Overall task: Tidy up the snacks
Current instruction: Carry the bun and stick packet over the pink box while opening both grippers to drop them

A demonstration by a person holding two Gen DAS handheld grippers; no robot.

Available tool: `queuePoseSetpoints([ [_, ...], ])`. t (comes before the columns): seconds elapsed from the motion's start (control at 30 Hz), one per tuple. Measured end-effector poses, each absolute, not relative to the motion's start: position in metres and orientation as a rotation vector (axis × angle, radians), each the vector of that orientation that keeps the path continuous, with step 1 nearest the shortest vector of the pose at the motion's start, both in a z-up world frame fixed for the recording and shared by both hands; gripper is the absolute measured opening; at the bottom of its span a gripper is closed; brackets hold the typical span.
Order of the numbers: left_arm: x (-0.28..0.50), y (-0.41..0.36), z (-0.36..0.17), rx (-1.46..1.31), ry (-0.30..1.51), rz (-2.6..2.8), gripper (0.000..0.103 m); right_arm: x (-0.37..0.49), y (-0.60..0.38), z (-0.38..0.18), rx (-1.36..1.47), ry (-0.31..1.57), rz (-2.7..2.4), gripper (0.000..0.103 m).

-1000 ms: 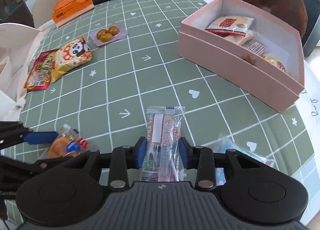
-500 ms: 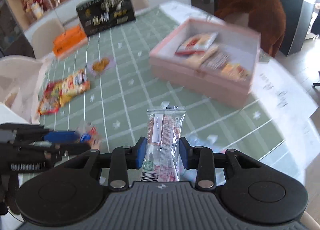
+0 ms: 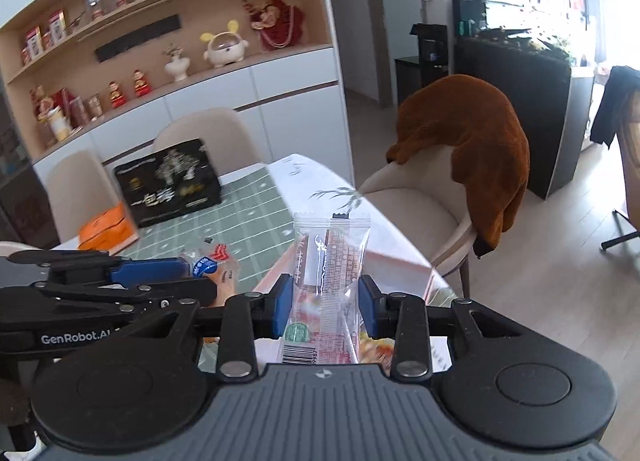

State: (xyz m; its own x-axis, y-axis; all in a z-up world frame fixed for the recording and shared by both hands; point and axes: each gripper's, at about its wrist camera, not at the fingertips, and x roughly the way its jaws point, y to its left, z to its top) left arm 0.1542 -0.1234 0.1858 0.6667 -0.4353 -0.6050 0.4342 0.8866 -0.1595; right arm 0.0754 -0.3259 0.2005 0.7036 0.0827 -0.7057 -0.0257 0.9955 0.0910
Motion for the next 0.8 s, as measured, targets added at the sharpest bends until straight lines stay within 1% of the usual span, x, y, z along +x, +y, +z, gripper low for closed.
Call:
queuePoseSetpoints([
  [0.13, 0.180, -0.138, 0.181, -0.017, 0.730, -0.503, 0.043, 0.101, -0.355, 0.175, 0.122, 0.851, 0.031, 0.035],
  [0.2, 0.205, -0.135, 0.171, -0.082, 0.792, -0.517, 0.043, 0.113, -0.365, 0.163, 0.143, 0.884, 0.019, 0.036],
  [0.27, 0.230, -0.128, 0.154, -0.193, 0.856, -0.532, 0.043, 0.126, -0.373, 0.147, 0.188, 0.937, 0.034, 0.042],
  [0.33, 0.237, -0.114, 0.142, -0.246, 0.854, -0.520, 0.042, 0.134, -0.380, 0.135, 0.226, 0.973, 0.012, 0.043],
  [0.4, 0.229, -0.097, 0.138, -0.258, 0.835, -0.518, 0.042, 0.132, -0.384, 0.130, 0.246, 0.998, -0.005, 0.043],
  [0.47, 0.219, -0.075, 0.134, -0.271, 0.840, -0.514, 0.042, 0.125, -0.380, 0.130, 0.239, 0.989, -0.003, 0.050],
  [0.5, 0.215, -0.063, 0.131, -0.272, 0.843, -0.495, 0.042, 0.123, -0.378, 0.129, 0.230, 0.985, -0.013, 0.055],
  [0.6, 0.190, -0.019, 0.118, -0.236, 0.840, -0.381, 0.042, 0.122, -0.363, 0.120, 0.196, 1.011, -0.036, 0.056],
  [0.73, 0.144, 0.045, 0.095, -0.115, 0.852, -0.210, 0.042, 0.107, -0.319, 0.099, 0.069, 1.045, -0.036, 0.056],
  [0.8, 0.126, 0.085, 0.082, -0.113, 0.858, -0.113, 0.042, 0.095, -0.296, 0.090, 0.014, 1.053, -0.032, 0.056],
])
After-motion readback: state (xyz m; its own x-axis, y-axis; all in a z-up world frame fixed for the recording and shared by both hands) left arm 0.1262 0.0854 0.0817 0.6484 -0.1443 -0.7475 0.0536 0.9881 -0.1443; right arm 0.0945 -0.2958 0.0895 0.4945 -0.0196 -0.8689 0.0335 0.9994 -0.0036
